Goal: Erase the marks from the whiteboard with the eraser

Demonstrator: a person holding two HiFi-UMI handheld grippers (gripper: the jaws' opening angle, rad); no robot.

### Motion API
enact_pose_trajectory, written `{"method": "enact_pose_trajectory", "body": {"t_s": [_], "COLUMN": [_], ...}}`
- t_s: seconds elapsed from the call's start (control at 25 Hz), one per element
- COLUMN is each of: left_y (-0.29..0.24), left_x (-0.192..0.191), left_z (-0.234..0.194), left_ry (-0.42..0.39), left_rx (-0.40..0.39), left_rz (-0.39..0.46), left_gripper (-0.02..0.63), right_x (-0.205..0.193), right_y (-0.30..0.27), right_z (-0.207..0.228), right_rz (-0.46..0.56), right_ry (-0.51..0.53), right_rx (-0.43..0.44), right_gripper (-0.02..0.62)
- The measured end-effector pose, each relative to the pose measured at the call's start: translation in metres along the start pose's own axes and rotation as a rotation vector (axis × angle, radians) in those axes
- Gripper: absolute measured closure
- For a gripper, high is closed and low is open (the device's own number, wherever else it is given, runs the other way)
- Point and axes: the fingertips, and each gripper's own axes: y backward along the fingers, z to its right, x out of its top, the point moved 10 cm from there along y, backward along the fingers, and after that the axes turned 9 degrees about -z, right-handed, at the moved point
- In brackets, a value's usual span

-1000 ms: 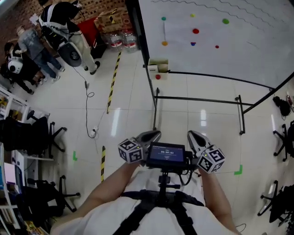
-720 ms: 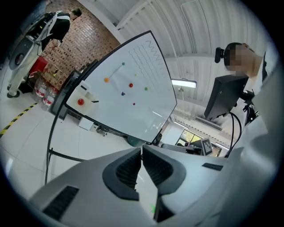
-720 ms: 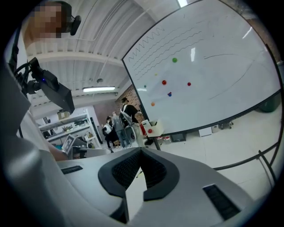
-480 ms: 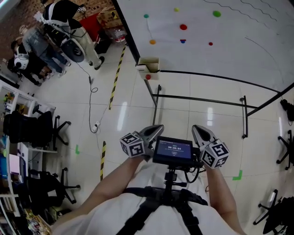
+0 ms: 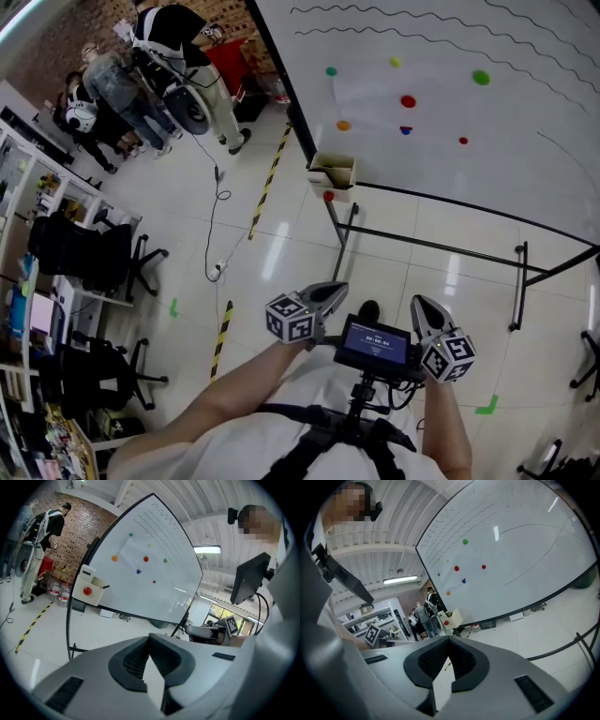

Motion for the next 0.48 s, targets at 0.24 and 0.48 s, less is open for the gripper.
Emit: {"method": "enact_pose_trajectory", "body": {"t_s": [0.24,0.48], "left_y": [-0.011,-0.026], "left_x": [0.036,0.094], "left_z": [-0.052,-0.096], "left_ry": [0.066,-0.001], "left_rx": [0.167,0.278], "left_rz": [0.161,0.261], "left_gripper": [0.583,0.526], "right_x": [0.011,0.066], "right_y": [-0.021,-0.050], "right_z": [0.035,0.060], "right_rz": [-0.003,0.014], "right_ry": [-0.041,-0.017], "right_rx": [-0.024,-0.051], "right_gripper": [0.578,0.578]}}
